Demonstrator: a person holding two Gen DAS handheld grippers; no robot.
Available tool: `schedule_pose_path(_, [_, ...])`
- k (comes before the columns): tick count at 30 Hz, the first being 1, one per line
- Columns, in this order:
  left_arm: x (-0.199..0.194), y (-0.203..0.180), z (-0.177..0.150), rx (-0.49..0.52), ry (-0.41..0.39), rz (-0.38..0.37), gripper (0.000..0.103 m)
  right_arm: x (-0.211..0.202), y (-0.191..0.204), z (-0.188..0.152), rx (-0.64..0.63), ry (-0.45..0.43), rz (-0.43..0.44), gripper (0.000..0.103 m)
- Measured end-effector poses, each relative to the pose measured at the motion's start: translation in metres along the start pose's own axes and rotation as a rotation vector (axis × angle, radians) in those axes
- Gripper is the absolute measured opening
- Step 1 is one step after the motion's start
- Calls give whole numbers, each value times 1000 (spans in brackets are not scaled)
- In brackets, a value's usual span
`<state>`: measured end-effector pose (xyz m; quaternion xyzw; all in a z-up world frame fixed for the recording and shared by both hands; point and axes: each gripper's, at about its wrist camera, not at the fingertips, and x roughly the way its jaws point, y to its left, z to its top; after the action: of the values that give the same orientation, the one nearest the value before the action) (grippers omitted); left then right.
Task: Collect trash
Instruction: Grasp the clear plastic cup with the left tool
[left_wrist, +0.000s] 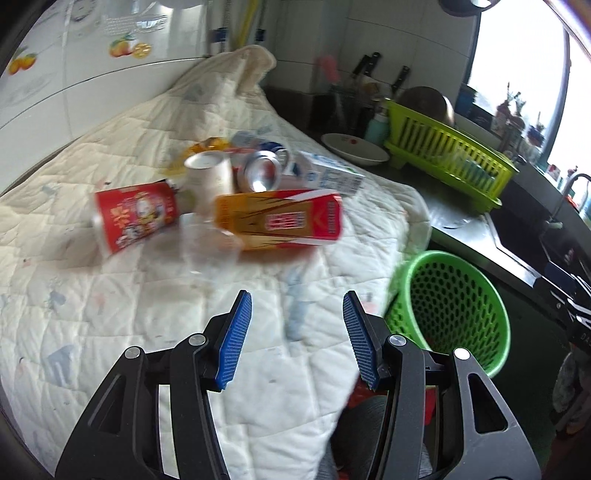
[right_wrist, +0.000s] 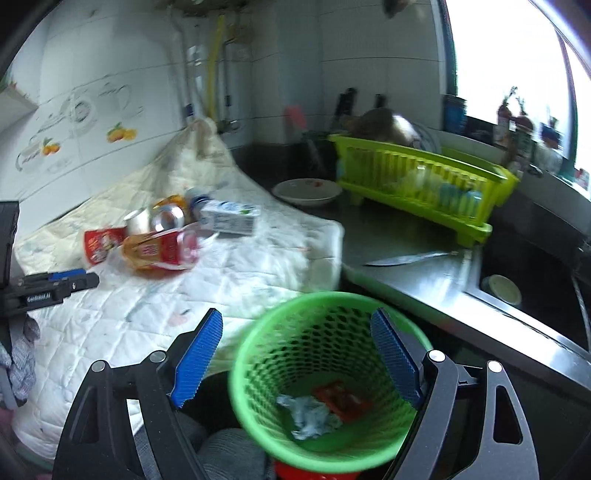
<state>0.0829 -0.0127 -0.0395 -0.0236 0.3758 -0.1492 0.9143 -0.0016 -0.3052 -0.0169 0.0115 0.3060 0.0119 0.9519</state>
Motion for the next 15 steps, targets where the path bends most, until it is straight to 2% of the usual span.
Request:
schedule_pose_path(9, [7, 60, 6, -85, 17, 87, 52, 40, 63, 22, -113, 31, 130, 79])
schedule_pose_path(15, [37, 70, 15, -82, 80, 80, 52, 65, 90, 44, -180, 51, 184, 79])
